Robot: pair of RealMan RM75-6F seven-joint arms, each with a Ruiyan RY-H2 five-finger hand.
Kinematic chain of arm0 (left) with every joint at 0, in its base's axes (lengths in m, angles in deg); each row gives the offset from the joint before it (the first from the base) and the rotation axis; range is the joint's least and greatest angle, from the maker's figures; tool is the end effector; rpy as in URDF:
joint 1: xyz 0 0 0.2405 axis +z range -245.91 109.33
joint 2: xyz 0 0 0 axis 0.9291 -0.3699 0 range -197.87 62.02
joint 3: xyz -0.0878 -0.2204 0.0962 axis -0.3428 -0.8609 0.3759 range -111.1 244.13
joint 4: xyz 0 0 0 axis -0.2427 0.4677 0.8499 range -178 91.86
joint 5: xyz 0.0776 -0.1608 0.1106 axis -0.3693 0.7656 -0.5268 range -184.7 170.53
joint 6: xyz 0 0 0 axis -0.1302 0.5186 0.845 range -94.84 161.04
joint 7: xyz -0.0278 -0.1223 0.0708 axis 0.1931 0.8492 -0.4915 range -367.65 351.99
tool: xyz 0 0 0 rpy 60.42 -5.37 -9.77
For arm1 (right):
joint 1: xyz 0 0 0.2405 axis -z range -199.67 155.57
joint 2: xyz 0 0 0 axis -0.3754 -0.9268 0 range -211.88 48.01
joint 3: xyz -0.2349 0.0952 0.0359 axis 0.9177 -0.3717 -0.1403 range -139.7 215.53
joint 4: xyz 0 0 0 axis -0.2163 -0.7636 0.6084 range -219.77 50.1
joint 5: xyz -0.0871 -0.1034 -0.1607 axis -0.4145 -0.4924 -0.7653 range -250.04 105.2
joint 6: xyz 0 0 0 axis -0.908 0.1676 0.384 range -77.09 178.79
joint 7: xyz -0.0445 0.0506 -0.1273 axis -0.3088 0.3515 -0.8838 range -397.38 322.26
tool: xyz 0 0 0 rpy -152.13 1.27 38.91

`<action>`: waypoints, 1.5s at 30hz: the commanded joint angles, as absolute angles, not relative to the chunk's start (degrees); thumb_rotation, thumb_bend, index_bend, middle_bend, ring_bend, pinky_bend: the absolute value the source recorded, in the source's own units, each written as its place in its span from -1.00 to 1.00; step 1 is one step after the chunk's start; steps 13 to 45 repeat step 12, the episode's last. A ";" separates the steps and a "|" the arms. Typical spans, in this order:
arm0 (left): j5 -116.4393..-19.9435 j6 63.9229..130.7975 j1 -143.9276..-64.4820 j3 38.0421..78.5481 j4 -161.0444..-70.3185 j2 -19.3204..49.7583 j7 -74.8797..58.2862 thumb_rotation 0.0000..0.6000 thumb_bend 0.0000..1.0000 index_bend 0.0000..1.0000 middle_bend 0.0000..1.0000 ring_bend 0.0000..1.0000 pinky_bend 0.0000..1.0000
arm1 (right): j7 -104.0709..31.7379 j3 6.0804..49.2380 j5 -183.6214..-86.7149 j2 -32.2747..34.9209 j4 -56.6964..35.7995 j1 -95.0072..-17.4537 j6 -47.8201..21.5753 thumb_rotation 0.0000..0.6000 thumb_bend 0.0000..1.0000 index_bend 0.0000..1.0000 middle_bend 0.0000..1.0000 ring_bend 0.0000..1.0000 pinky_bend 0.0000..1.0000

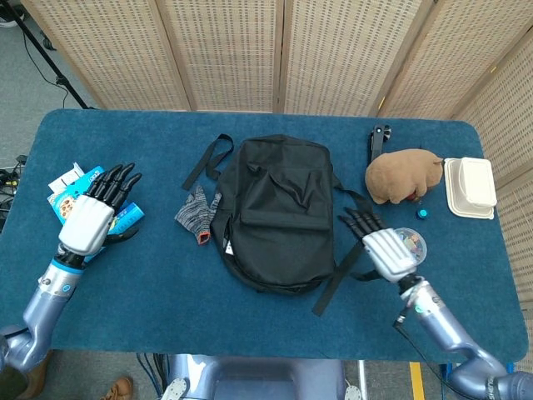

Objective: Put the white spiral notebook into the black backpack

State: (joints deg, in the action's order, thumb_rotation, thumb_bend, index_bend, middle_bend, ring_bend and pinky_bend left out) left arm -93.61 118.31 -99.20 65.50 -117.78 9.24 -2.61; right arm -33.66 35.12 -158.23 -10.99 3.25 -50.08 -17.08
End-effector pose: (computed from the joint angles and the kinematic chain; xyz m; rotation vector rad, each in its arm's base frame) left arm -0.2346 0.3118 0.1082 -1.6364 -0.6181 -1.2342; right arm -0.2346 -0.2901 0.0873 1.7745 -0.9284 1.0516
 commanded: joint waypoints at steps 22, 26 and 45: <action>-81.93 117.57 -85.02 66.94 -130.28 1.34 -2.48 1.00 -1.00 -1.00 -1.00 -1.00 -1.00 | -37.15 36.68 -156.74 -9.65 -7.97 -33.83 -35.52 1.00 -1.00 -1.00 -1.00 -1.00 -1.00; -81.93 117.57 -85.02 66.94 -130.28 1.34 -2.48 1.00 -1.00 -1.00 -1.00 -1.00 -1.00 | -37.15 36.68 -156.74 -9.65 -7.97 -33.83 -35.52 1.00 -1.00 -1.00 -1.00 -1.00 -1.00; -81.93 117.57 -85.02 66.94 -130.28 1.34 -2.48 1.00 -1.00 -1.00 -1.00 -1.00 -1.00 | -37.15 36.68 -156.74 -9.65 -7.97 -33.83 -35.52 1.00 -1.00 -1.00 -1.00 -1.00 -1.00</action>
